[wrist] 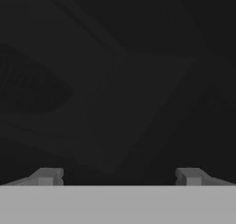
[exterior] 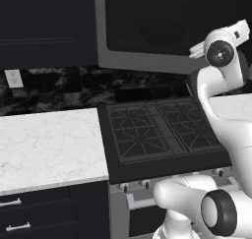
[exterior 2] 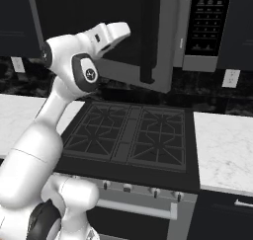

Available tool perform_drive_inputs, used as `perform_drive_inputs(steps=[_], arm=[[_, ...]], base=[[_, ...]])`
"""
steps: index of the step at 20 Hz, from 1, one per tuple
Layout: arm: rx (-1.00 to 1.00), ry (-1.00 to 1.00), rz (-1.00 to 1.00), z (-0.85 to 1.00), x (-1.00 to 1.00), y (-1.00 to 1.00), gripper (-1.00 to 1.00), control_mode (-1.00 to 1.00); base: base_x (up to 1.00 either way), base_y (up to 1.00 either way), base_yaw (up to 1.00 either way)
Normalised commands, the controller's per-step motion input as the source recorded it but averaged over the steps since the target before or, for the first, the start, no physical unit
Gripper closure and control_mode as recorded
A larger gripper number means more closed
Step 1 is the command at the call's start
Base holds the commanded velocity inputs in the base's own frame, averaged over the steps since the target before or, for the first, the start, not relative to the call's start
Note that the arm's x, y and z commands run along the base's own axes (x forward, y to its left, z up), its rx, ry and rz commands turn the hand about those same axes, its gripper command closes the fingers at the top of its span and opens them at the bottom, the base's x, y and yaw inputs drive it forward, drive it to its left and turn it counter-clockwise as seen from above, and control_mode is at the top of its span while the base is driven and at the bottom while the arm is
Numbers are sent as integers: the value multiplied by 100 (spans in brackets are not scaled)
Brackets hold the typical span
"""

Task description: Open the microwave, place the bowl with waffle inside the microwave, then close the microwave door and turn it on.

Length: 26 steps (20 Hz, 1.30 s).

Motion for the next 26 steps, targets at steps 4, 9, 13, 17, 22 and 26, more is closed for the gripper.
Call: perform_drive_inputs(steps=[4, 9, 13, 17, 22, 26], arm=[[3, 18, 27, 0, 70, -1, -100, -100], [3, 11, 27, 0, 79, 0, -100, -100], [5, 3, 27, 0, 83, -2, -100, -100], [5, 2, 26, 0, 82, -5, -100, -100], [4, 3, 26, 0, 80, -5, -100, -100], [1, 3, 24, 0, 37, -9, -100, -100]], base=[[0, 0, 0], [0, 0, 0], [0, 0, 0], [0, 0, 0], [0, 0, 0], [0, 0, 0]])
